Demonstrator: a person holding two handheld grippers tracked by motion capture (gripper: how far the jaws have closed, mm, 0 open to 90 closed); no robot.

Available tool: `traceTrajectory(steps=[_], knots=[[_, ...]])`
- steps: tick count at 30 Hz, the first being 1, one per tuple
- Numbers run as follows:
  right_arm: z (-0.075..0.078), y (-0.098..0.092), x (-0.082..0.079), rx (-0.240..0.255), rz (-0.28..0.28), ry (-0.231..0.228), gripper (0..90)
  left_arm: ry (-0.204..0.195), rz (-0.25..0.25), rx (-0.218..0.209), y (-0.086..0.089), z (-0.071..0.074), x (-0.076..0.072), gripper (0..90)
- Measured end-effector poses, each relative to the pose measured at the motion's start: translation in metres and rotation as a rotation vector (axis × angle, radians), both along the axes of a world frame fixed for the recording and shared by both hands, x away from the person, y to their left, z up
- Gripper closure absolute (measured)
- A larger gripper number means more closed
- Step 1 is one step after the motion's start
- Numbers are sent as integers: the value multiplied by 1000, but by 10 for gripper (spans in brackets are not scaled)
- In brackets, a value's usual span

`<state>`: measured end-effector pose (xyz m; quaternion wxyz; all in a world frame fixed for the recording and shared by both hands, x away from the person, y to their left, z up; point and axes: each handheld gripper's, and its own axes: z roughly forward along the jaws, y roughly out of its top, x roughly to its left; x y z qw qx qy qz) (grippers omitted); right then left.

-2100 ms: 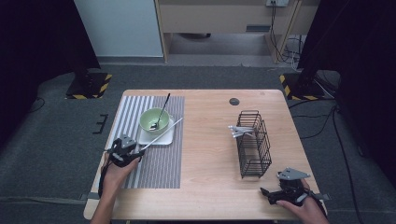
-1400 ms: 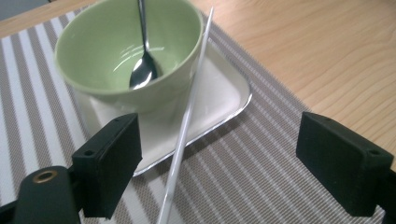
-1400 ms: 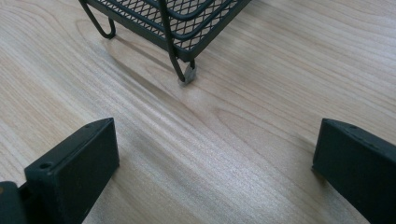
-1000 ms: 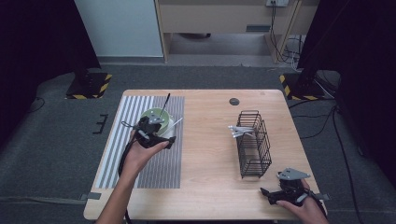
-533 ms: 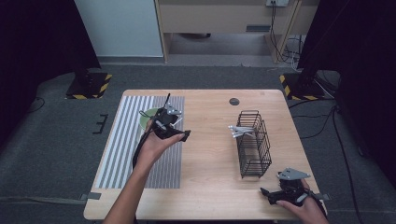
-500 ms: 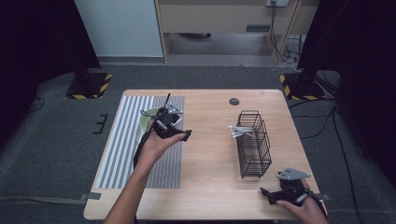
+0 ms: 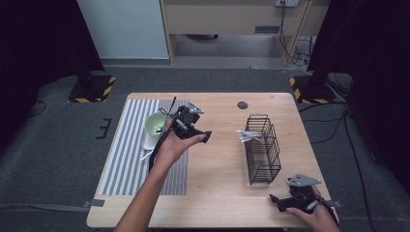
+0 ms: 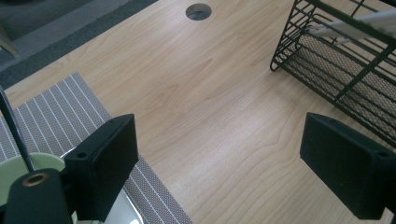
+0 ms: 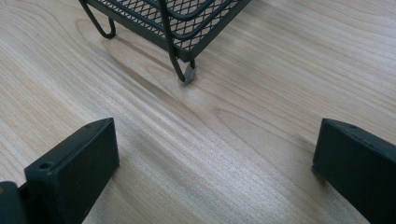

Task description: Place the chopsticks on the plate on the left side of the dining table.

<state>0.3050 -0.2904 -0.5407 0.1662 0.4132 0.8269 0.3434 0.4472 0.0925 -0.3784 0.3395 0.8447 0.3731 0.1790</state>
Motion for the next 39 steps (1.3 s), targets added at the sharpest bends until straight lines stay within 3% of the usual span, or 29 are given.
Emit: traceTrajectory(steps=[13,27,39], knots=[[0,0,0,0,0,0,3,-6,-10,-43,-16,8,-4,105],[0,0,0,0,2,-1,3,-21,-58,-39,-37,14,-12,108],[0,0,-1,2,2,2,3,-37,-107,-64,-48,22,-20,211]])
